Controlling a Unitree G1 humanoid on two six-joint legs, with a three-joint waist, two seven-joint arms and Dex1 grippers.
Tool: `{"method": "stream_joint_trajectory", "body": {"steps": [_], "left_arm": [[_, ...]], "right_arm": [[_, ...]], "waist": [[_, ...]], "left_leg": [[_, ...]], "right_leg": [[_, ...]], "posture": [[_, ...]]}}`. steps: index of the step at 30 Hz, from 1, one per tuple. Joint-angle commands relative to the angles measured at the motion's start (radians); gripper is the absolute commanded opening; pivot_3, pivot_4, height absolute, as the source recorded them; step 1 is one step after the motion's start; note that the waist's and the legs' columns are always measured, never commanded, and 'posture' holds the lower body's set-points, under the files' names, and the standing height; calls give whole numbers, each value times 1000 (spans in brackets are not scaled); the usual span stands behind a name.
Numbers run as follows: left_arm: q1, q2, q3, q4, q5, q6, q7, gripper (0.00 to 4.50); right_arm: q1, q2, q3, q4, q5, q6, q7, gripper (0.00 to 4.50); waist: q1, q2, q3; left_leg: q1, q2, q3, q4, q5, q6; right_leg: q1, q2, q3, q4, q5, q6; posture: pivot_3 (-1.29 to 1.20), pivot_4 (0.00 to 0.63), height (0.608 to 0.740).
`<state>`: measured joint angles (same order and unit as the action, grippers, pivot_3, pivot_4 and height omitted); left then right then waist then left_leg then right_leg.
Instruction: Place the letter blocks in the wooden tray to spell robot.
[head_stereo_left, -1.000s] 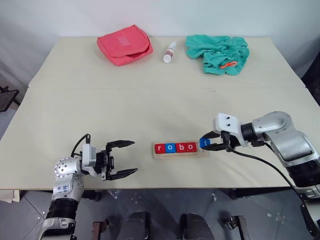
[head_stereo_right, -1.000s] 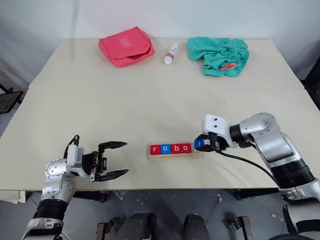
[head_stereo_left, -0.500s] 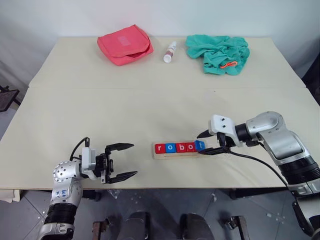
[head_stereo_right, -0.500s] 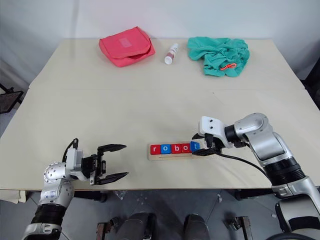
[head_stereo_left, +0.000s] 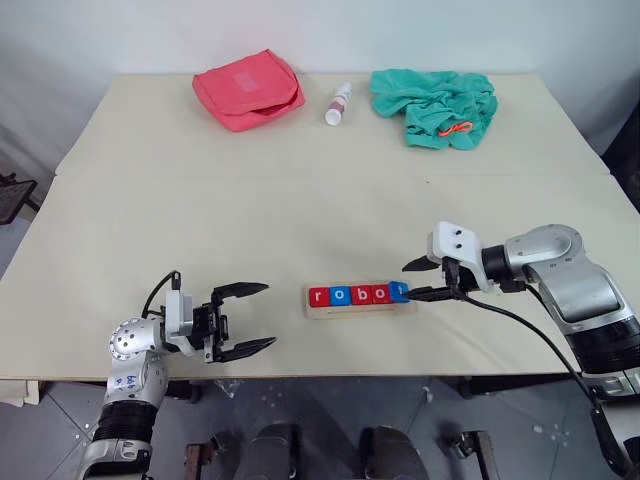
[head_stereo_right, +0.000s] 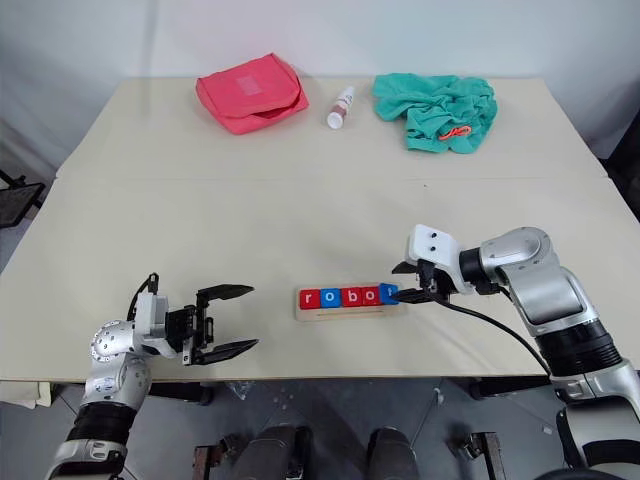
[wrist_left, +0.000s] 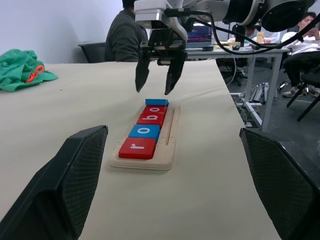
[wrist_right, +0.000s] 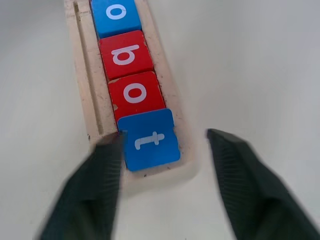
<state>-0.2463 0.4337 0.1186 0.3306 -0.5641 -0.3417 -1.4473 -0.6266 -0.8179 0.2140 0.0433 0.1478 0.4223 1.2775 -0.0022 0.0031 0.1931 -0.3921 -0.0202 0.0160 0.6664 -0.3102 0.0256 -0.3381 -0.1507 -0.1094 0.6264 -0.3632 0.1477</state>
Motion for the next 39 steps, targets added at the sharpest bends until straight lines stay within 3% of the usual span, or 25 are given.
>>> {"method": "stream_joint_trajectory", "body": {"steps": [1, 5, 18, 33, 39], "left_arm": [[-10, -6, 5, 1, 0, -15, -9, 4500], [-8, -8, 6, -3, 1, -15, -12, 4500], [20, 3, 16, -27, -2, -17, -1, 4500], [-21, -11, 7, 24, 4, -33, -11, 4500], [-16, -12, 7, 26, 6, -35, -13, 4500]], "right_arm": [[-43, 26, -29, 11, 10, -1, -32, 1245], [-54, 45, -13, 58, -6, -30, -42, 58], [-26, 75, 7, 91, -34, -69, -57, 58], [-28, 65, -61, 5, 10, -40, -89, 58], [35, 40, -65, -52, 37, -19, -65, 58]], "waist": [[-1, 0, 0], [2, 0, 0], [0, 0, 0], [-1, 0, 0], [1, 0, 0]], "left_leg": [[0, 0, 0, 0, 0, 0], [0, 0, 0, 0, 0, 0], [0, 0, 0, 0, 0, 0], [0, 0, 0, 0, 0, 0], [0, 0, -1, 0, 0, 0]], "right_leg": [[0, 0, 0, 0, 0, 0], [0, 0, 0, 0, 0, 0], [0, 0, 0, 0, 0, 0], [0, 0, 0, 0, 0, 0], [0, 0, 0, 0, 0, 0]], "posture": [[0, 150, 740], [0, 150, 740], [0, 150, 740], [0, 150, 740], [0, 150, 740]]}}
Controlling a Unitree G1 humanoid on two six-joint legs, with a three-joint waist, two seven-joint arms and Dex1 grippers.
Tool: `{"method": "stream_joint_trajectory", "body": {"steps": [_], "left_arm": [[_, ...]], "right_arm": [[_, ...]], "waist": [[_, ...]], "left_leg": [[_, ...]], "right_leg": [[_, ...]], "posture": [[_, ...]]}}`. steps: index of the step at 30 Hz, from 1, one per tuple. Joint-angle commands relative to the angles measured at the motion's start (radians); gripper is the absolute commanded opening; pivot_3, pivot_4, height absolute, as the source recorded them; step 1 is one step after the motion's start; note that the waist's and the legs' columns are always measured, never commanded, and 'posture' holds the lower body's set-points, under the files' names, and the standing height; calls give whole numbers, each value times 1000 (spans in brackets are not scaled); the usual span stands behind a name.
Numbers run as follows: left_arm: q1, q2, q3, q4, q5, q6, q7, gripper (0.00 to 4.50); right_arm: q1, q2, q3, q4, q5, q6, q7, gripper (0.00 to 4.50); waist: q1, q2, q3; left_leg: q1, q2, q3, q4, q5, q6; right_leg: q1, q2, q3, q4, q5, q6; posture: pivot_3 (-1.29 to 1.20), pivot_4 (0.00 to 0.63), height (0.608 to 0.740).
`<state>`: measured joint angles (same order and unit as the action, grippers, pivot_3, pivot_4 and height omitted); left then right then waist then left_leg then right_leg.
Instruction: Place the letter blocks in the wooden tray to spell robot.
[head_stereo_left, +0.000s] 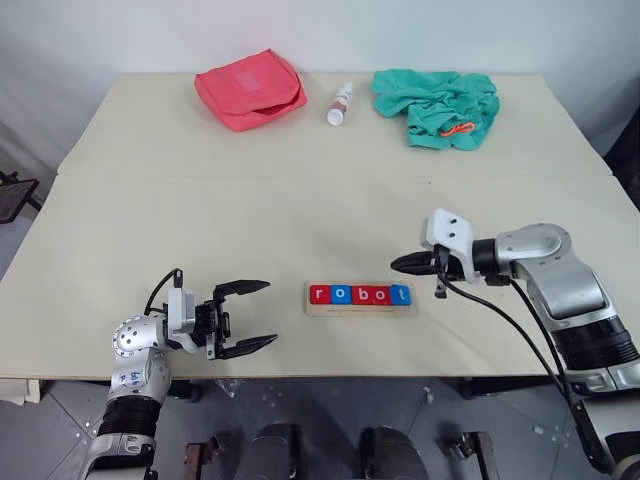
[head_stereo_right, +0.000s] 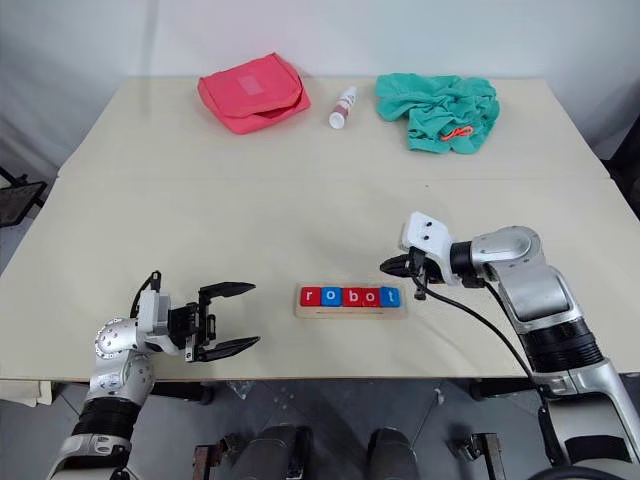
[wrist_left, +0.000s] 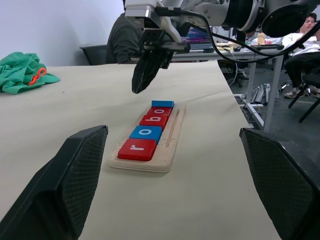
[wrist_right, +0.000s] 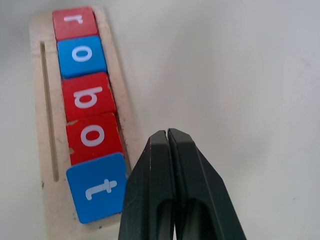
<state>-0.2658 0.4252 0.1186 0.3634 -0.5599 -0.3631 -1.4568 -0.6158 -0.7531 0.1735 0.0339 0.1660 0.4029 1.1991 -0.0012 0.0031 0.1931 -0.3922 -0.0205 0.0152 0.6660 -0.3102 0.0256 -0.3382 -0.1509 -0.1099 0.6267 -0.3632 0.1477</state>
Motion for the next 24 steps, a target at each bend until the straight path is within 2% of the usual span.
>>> {"method": "stream_joint_trajectory", "body": {"steps": [1, 15, 24], "left_arm": [[2, -4, 6, -8, 2, -13, -3, 4500], [0, -9, 10, 2, 3, -23, -4, 4500], [-3, -13, 8, 12, 5, -27, -7, 4500]], "right_arm": [[29, -25, -22, -41, 18, -2, 13, 58], [84, -21, 8, -22, -5, -35, 15, 58], [63, -36, -3, -63, 16, -17, 33, 58]], "waist": [[0, 0, 0], [-1, 0, 0], [-1, 0, 0]], "left_leg": [[0, 0, 0, 0, 0, 0], [0, 0, 1, 0, 0, 0], [0, 0, 1, 0, 0, 0]], "right_leg": [[0, 0, 0, 0, 0, 0], [0, 0, 0, 0, 0, 0], [0, 0, 0, 0, 0, 0]], "posture": [[0, 150, 740], [0, 150, 740], [0, 150, 740]]}}
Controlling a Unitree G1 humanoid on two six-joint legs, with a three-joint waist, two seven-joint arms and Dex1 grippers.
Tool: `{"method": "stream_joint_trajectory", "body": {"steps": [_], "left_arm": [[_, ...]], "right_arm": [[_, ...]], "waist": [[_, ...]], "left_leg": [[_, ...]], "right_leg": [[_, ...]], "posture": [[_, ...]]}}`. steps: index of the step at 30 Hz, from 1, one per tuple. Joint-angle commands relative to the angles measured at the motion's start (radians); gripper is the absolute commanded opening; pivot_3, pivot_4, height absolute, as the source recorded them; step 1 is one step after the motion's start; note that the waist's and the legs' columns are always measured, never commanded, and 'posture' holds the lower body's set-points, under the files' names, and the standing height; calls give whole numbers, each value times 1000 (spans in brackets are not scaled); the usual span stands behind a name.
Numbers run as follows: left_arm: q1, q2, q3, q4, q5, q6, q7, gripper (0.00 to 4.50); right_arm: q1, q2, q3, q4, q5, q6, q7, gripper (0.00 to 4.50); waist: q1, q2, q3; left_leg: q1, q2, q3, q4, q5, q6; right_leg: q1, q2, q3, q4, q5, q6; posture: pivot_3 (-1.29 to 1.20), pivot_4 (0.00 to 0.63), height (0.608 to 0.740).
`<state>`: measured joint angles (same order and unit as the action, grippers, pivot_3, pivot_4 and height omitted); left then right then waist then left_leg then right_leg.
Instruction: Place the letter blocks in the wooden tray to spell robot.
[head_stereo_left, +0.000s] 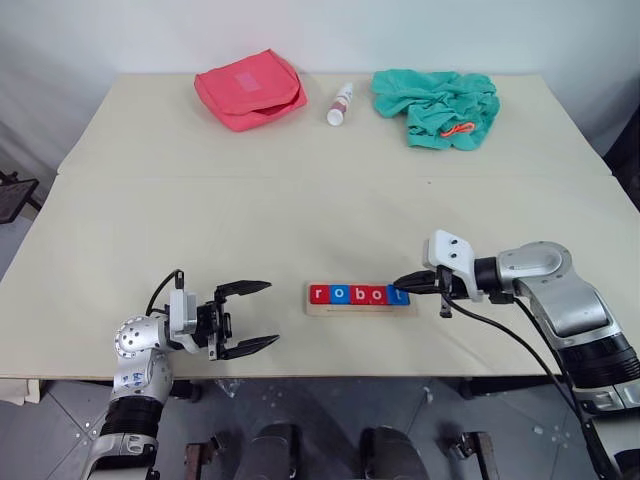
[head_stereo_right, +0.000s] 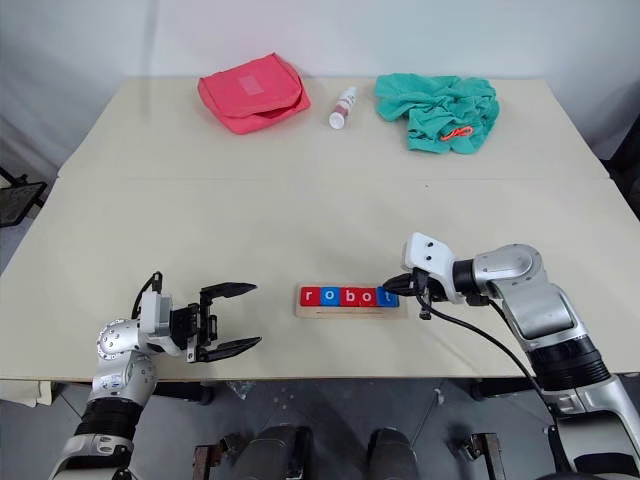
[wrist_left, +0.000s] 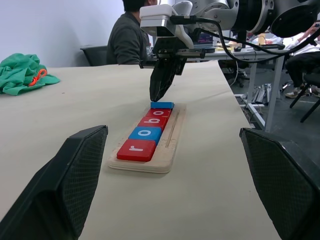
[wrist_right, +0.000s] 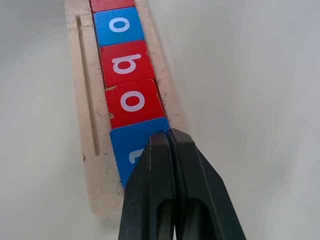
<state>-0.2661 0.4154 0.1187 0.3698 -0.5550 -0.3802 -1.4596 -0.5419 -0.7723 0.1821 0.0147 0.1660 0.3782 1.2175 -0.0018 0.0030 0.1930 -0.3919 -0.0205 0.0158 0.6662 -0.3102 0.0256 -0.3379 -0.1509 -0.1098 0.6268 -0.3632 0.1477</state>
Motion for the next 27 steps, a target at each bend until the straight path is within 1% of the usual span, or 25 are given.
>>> {"method": "stream_joint_trajectory", "body": {"steps": [1, 7, 13, 20, 27], "left_arm": [[-7, -6, 7, 10, 1, -12, -4, 4500], [-20, -11, 8, 22, 4, -18, -6, 4500], [-22, -8, 9, 28, 5, -21, -9, 4500], [-20, -10, 7, 22, 3, -20, -10, 4500], [-6, -8, 7, 3, 2, -16, -8, 4500]], "right_arm": [[-6, -14, -3, -44, 11, 8, 15, 58], [30, -22, 18, -27, -18, -29, 24, 58], [3, -36, -1, -40, -8, -33, 33, 58], [-83, 21, -12, -19, 17, -9, 5, 58], [-100, 49, 28, 94, -26, -84, 18, 58]], "waist": [[0, 0, 0], [0, 0, 0], [0, 0, 0], [-1, 0, 0], [0, 0, 0]], "left_leg": [[0, 0, 0, 0, 0, 0], [0, 0, 0, 0, 0, 0], [0, 0, 0, 0, 0, 0], [0, 0, 0, 0, 0, 0], [0, 0, -1, 0, 0, 0]], "right_leg": [[0, 0, 0, 0, 0, 0], [0, 0, 0, 0, 0, 0], [0, 0, 0, 0, 0, 0], [0, 0, 0, 0, 0, 0], [0, 0, 0, 0, 0, 0]], "posture": [[0, 150, 740], [0, 150, 740], [0, 150, 740], [0, 150, 740], [0, 150, 740]]}}
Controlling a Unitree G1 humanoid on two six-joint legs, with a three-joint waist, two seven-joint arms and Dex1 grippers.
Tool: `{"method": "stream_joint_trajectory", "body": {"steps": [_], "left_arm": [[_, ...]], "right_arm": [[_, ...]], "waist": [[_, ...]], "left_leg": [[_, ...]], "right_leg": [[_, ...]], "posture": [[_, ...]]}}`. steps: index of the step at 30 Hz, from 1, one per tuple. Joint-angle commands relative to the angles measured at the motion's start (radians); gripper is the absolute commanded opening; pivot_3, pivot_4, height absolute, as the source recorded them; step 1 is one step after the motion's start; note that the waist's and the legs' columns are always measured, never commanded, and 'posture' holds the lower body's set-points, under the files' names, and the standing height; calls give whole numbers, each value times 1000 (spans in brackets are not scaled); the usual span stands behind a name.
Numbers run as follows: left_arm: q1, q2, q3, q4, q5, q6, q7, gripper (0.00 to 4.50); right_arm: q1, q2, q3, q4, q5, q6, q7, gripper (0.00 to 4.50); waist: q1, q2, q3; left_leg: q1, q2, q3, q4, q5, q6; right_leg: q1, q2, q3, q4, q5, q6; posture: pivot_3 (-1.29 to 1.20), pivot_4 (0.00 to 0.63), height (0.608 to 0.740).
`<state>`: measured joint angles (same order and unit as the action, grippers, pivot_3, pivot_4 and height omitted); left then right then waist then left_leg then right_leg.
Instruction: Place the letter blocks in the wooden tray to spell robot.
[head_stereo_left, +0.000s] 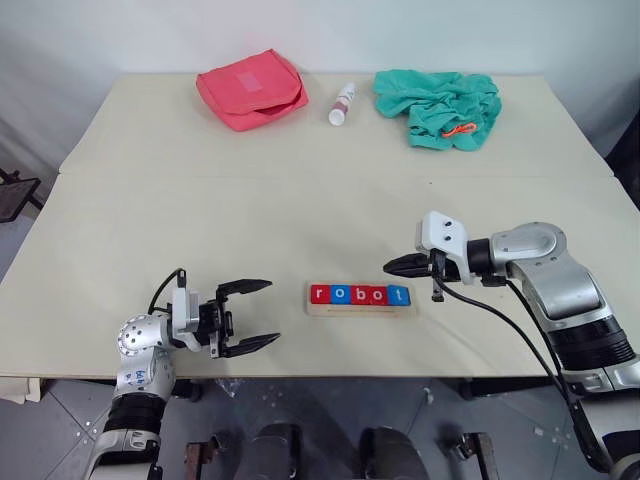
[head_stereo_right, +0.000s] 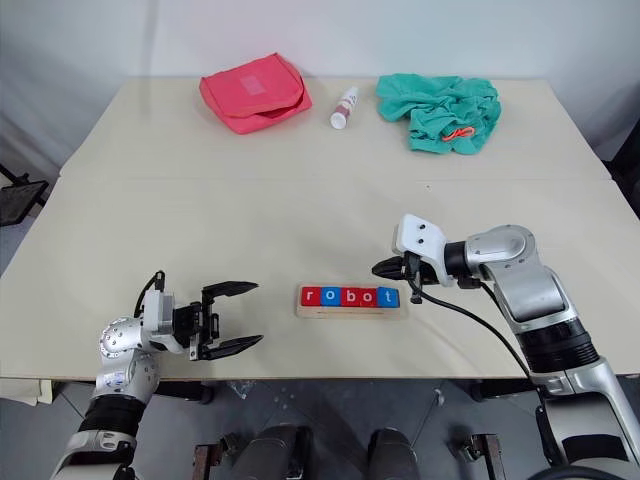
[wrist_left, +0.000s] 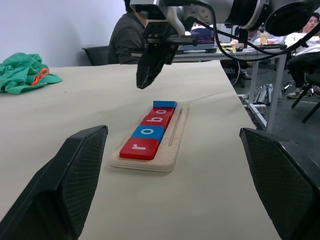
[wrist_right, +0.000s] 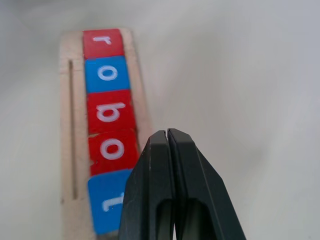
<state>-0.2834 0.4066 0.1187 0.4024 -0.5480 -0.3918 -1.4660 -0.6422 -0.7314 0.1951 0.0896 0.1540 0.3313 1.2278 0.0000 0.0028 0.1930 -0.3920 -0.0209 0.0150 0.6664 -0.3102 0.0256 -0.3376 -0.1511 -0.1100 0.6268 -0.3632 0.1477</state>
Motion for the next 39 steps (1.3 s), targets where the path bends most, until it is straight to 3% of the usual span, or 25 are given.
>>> {"method": "stream_joint_trajectory", "body": {"steps": [1, 15, 22, 32, 39], "left_arm": [[13, 1, 7, -31, -6, -4, -1, 4500], [8, -3, 6, -22, -1, -7, 7, 4500], [-5, -9, 4, -10, 1, -11, 6, 4500], [-3, -15, 1, -6, 0, -7, 0, 4500], [-7, -18, -1, -4, 2, -6, -1, 4500]], "right_arm": [[4, 8, 19, 24, -15, -43, 13, 58], [59, -27, -4, -11, -22, -55, -4, 58], [48, -34, -75, -87, 26, 36, -72, 58], [238, -172, -140, -211, 56, 99, -52, 58], [239, -146, -120, -215, 67, 91, -69, 58]], "waist": [[-3, 0, 0], [-2, 0, 0], [-1, 0, 0], [2, 0, 0], [0, 0, 0]], "left_leg": [[0, 0, 0, 0, 0, 0], [0, 0, 0, 0, 0, 0], [0, 0, 0, 0, 0, 0], [0, 0, 0, 0, 0, 0], [0, 1, 1, 0, 0, 0]], "right_leg": [[0, 0, 0, 0, 0, 0], [0, 0, 0, 0, 0, 0], [0, 0, 0, 0, 0, 0], [0, 0, 0, 0, 0, 0], [0, 0, 0, 0, 0, 0]], "posture": [[0, 150, 740], [0, 150, 740], [0, 150, 740], [0, 150, 740], [0, 150, 740]]}}
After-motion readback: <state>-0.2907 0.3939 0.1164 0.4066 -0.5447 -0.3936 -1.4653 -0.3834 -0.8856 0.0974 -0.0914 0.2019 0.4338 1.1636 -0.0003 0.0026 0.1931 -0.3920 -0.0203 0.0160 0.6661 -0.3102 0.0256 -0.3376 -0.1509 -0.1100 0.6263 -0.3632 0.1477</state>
